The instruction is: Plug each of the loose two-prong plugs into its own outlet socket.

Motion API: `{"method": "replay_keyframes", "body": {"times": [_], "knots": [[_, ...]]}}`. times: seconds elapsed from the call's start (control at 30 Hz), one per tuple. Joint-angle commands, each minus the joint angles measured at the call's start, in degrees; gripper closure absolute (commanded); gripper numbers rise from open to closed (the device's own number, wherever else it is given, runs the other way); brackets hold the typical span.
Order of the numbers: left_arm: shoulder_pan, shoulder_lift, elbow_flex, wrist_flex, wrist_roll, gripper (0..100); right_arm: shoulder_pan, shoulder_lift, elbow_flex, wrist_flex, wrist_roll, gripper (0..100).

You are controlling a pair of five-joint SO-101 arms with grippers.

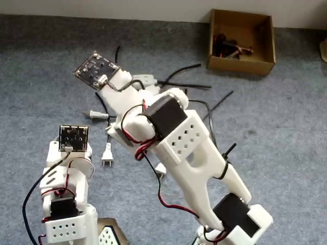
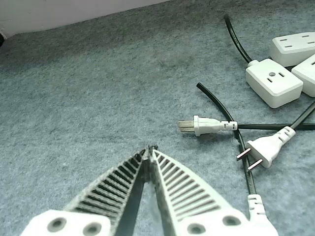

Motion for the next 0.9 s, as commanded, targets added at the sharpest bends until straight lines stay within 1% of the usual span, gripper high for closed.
{"method": "replay_keyframes", "body": {"times": [0.0,0.13,0.3,0.4,0.47,0.57,0.7,0.8,0.87], "knots": [[-0.1,-0.7,-0.9,-0.3,0.1,99,-0.4,-1.9,-5.1,1.3,0.3,79.2],[-0.1,-0.7,-0.7,-1.5,0.1,99,0.7,-1.9,-8.3,3.0,0.4,79.4],[-0.1,-0.7,-0.7,-1.5,0.1,99,4.7,-2.7,-12.0,3.1,0.3,79.6],[-0.1,-0.7,-0.7,-1.5,0.1,99,9.0,-6.0,-12.2,3.1,0.2,79.6],[-0.1,-0.7,-0.7,-1.5,0.1,99,13.5,-8.5,-11.8,3.1,0.1,79.6],[-0.1,-0.7,-0.7,-1.5,0.1,99,21.2,-12.3,-7.1,2.7,-1.5,79.6],[0.0,-0.7,-0.7,-1.4,0.1,99,28.2,-16.6,1.6,1.9,-1.6,79.6],[1.1,-0.6,-0.7,-1.4,-0.2,99,32.8,-20.6,11.2,-2.2,-1.8,79.6],[2.7,-0.6,-0.7,-1.4,-2.8,99,35.7,-24.1,20.0,-6.6,-1.8,79.6]]}}
